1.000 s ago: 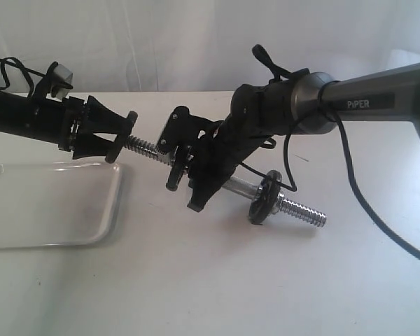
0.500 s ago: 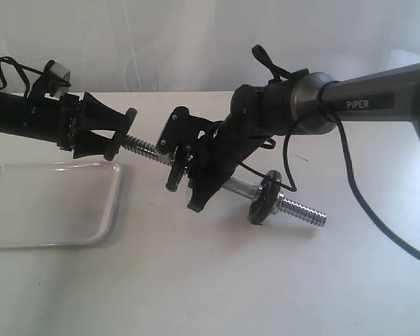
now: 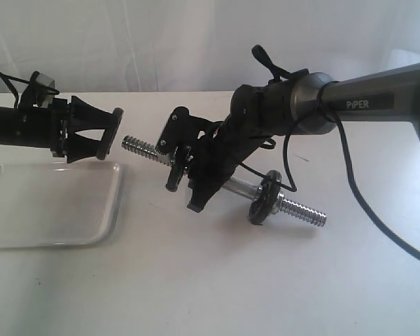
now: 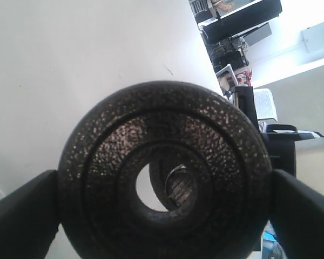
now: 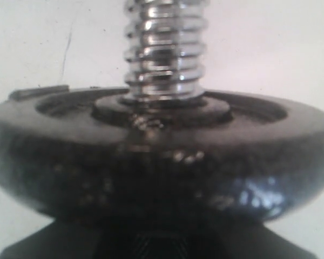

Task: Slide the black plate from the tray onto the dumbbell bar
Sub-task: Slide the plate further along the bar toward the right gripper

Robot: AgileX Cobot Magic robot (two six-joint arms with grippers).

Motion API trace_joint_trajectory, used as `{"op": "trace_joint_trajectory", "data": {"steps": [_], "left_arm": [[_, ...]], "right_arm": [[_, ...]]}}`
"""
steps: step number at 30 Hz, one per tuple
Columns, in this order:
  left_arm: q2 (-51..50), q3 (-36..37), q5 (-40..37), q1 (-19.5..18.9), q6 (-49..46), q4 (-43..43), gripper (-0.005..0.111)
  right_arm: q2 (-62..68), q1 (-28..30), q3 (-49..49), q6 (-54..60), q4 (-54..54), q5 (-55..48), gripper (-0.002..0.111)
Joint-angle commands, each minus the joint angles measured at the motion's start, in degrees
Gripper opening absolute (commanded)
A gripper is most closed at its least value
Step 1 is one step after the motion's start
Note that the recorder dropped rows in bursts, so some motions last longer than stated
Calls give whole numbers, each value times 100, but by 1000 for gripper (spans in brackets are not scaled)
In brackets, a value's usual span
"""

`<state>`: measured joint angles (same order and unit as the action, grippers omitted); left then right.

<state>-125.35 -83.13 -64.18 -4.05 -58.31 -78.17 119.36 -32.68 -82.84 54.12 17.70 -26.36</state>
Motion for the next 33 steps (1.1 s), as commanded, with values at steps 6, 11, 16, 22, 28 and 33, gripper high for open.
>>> {"op": "trace_joint_trajectory", "data": {"steps": [6,11,16,22,28,33], "left_arm": [[94,-22,-578,37,-49,-436,0],[81,-22,-578,155,-38,-436,0],[81,-22,-578,335,-72,-492,0],[81,-22,-578,475,-120,-492,0],[81,-22,-578,488,-120,-378,0],[81,-22,-578,476,-120,-304,0]], "right_arm": [[-792,19,-162,-1,214,447,0],[-792,19,-162,-1,214,483,0],[-792,19,-162,-1,282,524,0],[-792,19,-162,-1,307,559,0],[-792,19,-162,-1,307,585,0],[-792,19,-162,-1,307,673,0]]}}
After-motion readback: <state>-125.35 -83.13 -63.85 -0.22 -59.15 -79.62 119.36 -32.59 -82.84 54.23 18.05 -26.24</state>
